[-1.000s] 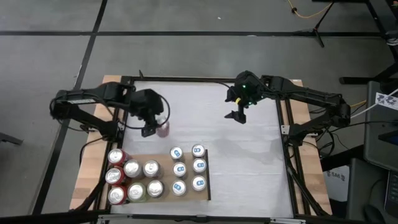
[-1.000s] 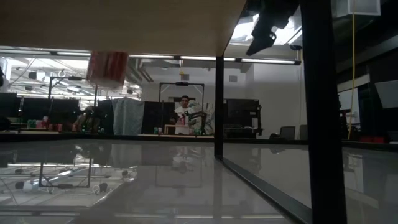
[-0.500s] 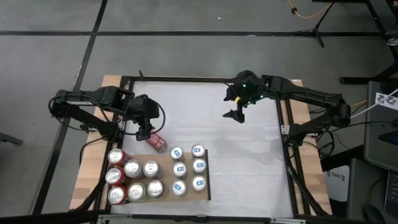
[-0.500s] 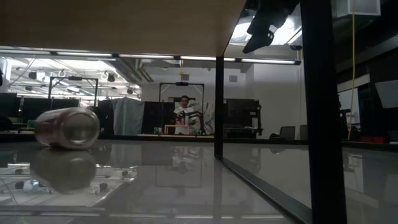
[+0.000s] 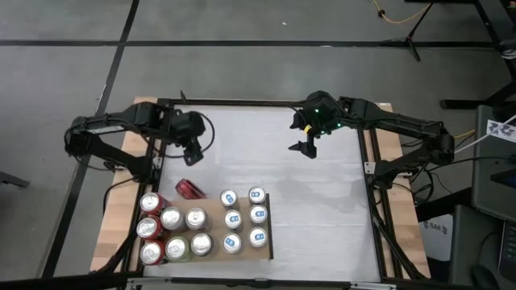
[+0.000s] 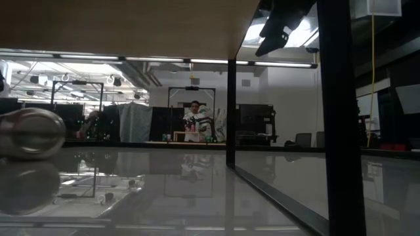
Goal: Place canned beverage on shelf
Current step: Put the red soda can on the shelf aligned with the silver soda cans
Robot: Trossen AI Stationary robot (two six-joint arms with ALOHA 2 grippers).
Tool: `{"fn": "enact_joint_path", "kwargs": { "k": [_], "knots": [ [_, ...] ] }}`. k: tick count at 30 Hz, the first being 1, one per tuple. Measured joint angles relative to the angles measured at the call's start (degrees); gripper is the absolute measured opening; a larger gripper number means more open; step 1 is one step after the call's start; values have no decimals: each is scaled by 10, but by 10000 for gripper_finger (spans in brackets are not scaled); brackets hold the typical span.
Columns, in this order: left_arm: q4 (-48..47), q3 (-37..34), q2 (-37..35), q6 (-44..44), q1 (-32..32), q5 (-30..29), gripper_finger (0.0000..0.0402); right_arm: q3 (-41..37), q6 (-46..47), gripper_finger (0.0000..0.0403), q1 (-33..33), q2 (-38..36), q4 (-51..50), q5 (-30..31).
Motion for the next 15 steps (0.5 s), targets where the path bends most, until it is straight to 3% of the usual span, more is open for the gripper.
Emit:
{"fn": "enact_joint_path", "kwargs": {
  "k": [7, 15],
  "knots": [
    [0, 0, 0, -62, 85, 92, 234, 0, -3, 386, 0, 0, 0, 6],
    [0, 0, 0, -64, 150, 169, 234, 0, -3, 386, 0, 0, 0, 5]
  ]
}}
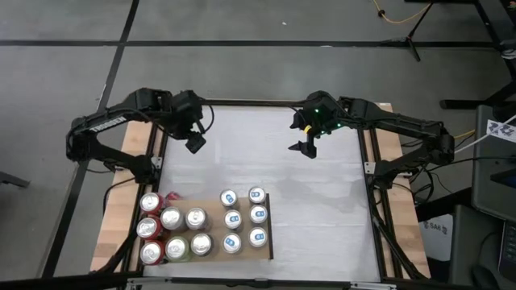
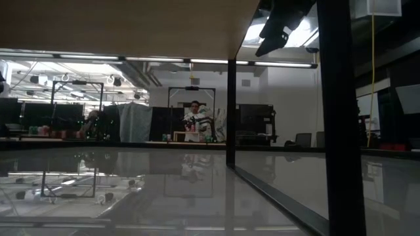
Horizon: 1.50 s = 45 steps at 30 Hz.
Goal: Place canned beverage on shelf
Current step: Put the red soda can on the shelf aligned with the silver soda cans
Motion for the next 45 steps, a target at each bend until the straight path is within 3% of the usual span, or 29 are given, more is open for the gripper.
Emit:
{"fn": "enact_joint_path", "kwargs": {
  "k": [6, 19, 25, 32, 38, 45],
  "knots": [
    [-4, 0, 0, 32, 27, 35, 241, 0, 1, 386, 0, 0, 0, 0],
    [-47, 0, 0, 56, 29, 91, 351, 0, 2, 386, 1, 0, -19, -1],
    [-73, 0, 0, -11, 29, 103, 357, 0, 2, 386, 1, 0, -28, -1],
    [-85, 0, -1, 3, 29, 212, 356, 0, 4, 386, 1, 0, -48, -40],
    [-86, 0, -1, -3, 52, 165, 354, 0, 37, 386, 1, 0, -48, -91],
    [-85, 0, -1, 31, 101, 98, 353, 0, 37, 386, 1, 0, -48, -91]
  ]
}}
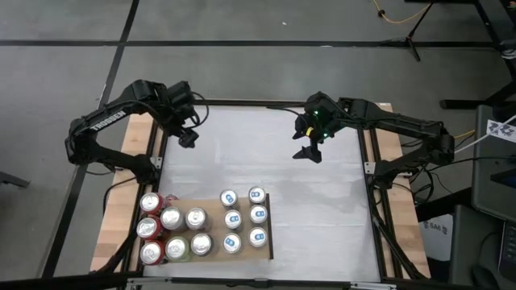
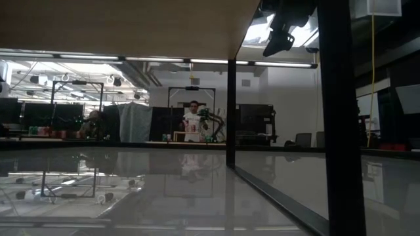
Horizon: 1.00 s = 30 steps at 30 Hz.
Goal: Place canned beverage on shelf
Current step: Put the red soda can on the shelf aligned with the silver soda cans
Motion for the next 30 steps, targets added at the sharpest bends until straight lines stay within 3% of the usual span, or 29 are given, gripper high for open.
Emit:
{"fn": "enact_joint_path", "kwargs": {
  "k": [7, 12, 24, 30],
  "knots": [
    [1, -24, 0, 64, 0, -15, 353, 0, 0, 386, 0, 0, 0, 0],
    [0, -110, -1, 118, 15, 46, 353, 0, 0, 386, 0, 0, 0, 0],
    [0, -276, -7, 272, 20, 27, 353, 0, -1, 386, 0, 0, 3, 1],
    [0, -356, -10, 290, 20, 25, 353, 0, -1, 386, 0, 0, 8, 0]
  ]
}}
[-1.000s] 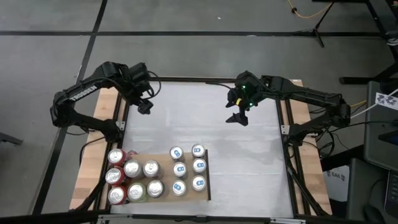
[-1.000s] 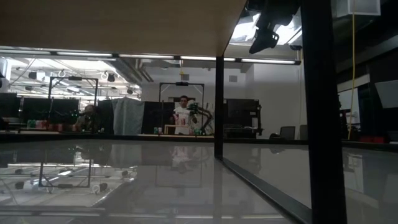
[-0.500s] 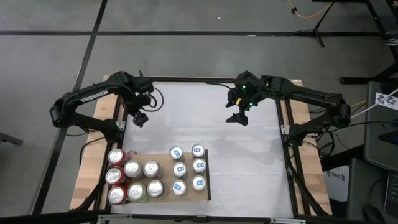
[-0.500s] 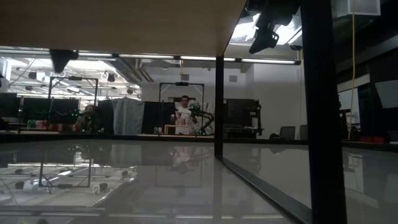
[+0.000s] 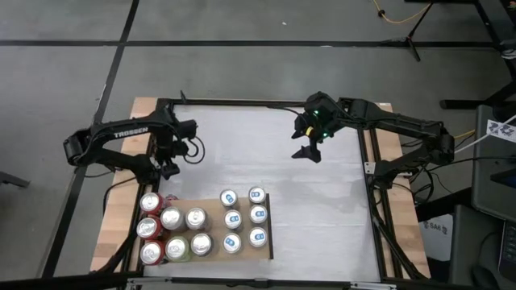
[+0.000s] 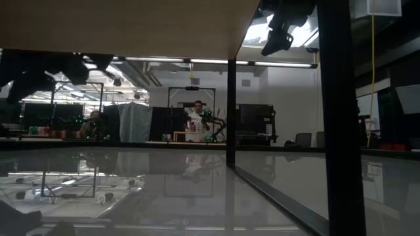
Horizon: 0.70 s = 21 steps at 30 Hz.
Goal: Place canned beverage on shelf
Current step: Put the red soda can on the shelf aligned with the silver soda cans
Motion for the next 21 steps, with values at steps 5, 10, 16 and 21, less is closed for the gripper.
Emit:
{"fn": "enact_joint_path", "kwargs": {
  "k": [5, 10, 16, 21],
  "knots": [
    [1, -5, -2, -20, 0, 6, 353, 0, 25, 386, 18, 0, 39, -5],
    [2, -5, -4, -54, 0, 8, 353, 0, 26, 386, 74, 0, 72, 17],
    [0, -4, -4, -59, 0, 7, 353, 0, 31, 386, 146, 0, 72, 101],
    [1, -4, -4, -71, 0, 2, 353, 0, 32, 386, 188, 0, 69, 209]
  ]
}}
